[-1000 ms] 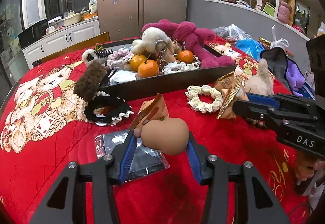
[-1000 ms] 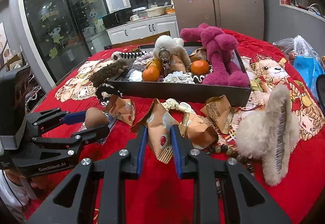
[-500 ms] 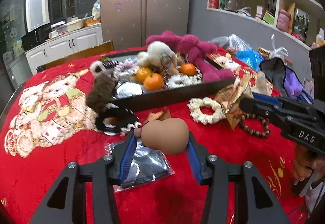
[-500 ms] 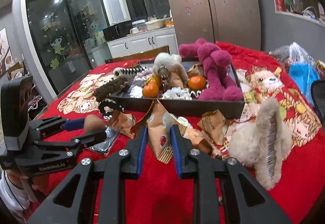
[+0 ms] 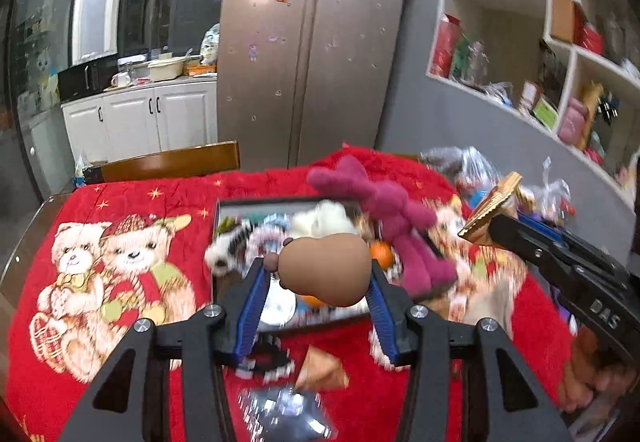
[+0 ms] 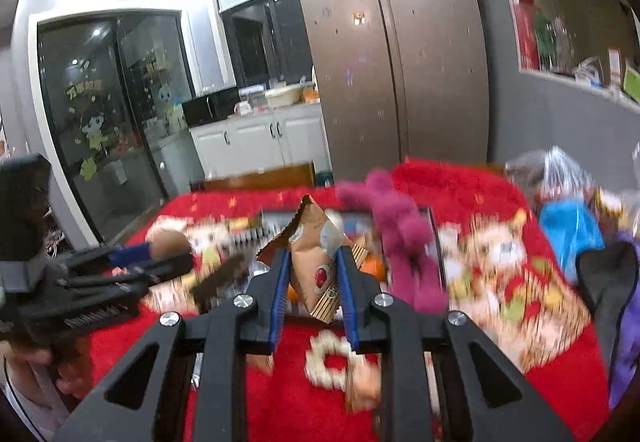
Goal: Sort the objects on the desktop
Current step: 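Carry the tan ball and brown paper packet over the black tray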
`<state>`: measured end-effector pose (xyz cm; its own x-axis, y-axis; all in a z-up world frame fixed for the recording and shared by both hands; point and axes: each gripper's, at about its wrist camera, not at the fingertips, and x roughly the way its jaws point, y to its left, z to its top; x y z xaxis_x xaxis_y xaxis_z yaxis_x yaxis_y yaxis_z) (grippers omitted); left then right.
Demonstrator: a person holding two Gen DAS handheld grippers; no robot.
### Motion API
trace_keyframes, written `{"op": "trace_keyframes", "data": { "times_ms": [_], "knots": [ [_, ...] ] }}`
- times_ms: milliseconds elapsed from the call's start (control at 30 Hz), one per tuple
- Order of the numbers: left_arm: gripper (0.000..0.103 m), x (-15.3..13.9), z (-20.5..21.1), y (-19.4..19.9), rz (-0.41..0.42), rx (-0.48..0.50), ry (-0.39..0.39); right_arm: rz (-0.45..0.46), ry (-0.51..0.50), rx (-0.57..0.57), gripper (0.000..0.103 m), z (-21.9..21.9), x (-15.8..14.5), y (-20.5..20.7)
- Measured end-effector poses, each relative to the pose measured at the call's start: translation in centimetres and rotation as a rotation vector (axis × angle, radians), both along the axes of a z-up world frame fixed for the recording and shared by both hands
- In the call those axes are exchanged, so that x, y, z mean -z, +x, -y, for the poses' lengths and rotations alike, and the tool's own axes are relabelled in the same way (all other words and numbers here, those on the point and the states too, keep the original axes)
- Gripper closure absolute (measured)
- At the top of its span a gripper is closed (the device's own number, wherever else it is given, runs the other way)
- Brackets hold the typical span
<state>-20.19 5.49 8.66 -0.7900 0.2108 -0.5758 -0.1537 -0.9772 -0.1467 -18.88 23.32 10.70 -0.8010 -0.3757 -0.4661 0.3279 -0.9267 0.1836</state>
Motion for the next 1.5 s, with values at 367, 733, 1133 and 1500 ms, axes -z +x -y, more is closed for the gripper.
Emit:
{"op": "trace_keyframes", "data": {
  "times_ms": [367,733,1133,1500],
  "knots": [
    [0.054,5.6,-0.9,-6.2,0.084,0.004,-0.024,0.095,-0.058,0.016,0.079,1.6,3.9,-7.6],
    [0.054,9.2,-2.2,-7.4,0.135,0.007,-0.08,0.298,-0.014,0.033,0.079,0.8,12.6,-11.9],
    [0.054,9.2,-1.9,-7.7,0.152,0.012,-0.084,0.319,0.044,0.033,0.079,1.9,13.4,-11.8],
    [0.054,9.5,-1.0,-8.1,0.168,-0.009,-0.078,0.323,0.055,0.033,0.079,1.9,13.2,-11.8]
  ]
}}
